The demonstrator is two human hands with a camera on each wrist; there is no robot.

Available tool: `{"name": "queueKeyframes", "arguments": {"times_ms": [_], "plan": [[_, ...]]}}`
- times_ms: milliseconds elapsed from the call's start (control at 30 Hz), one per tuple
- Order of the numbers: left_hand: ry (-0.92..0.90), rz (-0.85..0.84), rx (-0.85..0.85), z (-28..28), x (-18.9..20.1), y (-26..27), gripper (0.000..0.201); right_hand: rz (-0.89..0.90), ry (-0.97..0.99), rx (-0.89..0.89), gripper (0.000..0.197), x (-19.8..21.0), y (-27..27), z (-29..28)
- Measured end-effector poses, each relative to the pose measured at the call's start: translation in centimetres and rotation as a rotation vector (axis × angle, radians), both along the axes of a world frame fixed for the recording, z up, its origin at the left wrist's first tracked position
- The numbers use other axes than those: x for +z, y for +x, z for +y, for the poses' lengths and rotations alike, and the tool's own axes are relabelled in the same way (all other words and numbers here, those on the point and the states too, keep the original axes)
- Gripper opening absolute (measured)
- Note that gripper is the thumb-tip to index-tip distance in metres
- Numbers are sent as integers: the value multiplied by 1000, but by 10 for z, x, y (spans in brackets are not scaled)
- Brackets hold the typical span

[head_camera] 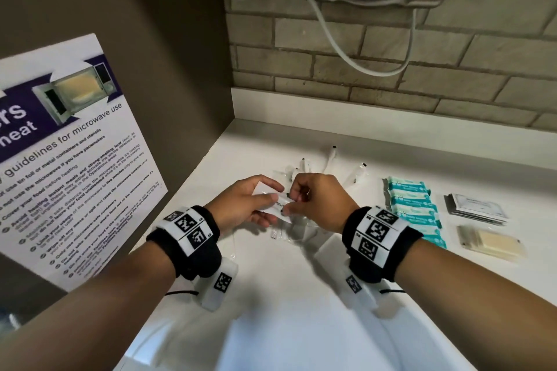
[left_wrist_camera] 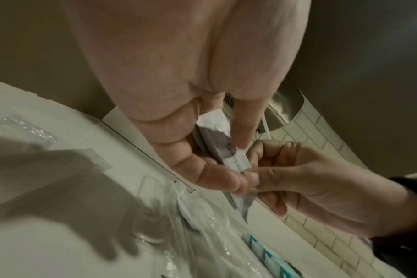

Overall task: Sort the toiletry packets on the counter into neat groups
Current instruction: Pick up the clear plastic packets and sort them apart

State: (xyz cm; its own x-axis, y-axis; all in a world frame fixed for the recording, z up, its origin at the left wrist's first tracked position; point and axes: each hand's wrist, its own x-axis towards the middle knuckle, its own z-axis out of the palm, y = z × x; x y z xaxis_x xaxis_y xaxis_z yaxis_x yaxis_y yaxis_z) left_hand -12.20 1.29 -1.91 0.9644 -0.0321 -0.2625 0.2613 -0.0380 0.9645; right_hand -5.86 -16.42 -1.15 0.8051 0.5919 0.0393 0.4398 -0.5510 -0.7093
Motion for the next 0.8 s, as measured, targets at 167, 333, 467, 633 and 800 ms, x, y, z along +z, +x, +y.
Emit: {"name": "queueKeyframes", "arguments": {"times_ms": [167, 333, 467, 633, 800], "plan": [[32, -31, 26, 11, -5, 12, 12, -18, -220, -6, 32, 2, 17, -10], [80, -120, 181, 38, 4, 29, 18, -116, -395, -42, 6, 12, 69, -16], [96, -182, 254, 48, 13, 44, 32, -84, -548, 69, 29, 16, 94, 5], [117, -180, 212, 48, 13, 52, 28, -127, -841, 221, 72, 3, 87, 30], [153, -151, 148, 41, 8, 51, 16, -121, -821, 171, 62, -12, 90, 44]]}}
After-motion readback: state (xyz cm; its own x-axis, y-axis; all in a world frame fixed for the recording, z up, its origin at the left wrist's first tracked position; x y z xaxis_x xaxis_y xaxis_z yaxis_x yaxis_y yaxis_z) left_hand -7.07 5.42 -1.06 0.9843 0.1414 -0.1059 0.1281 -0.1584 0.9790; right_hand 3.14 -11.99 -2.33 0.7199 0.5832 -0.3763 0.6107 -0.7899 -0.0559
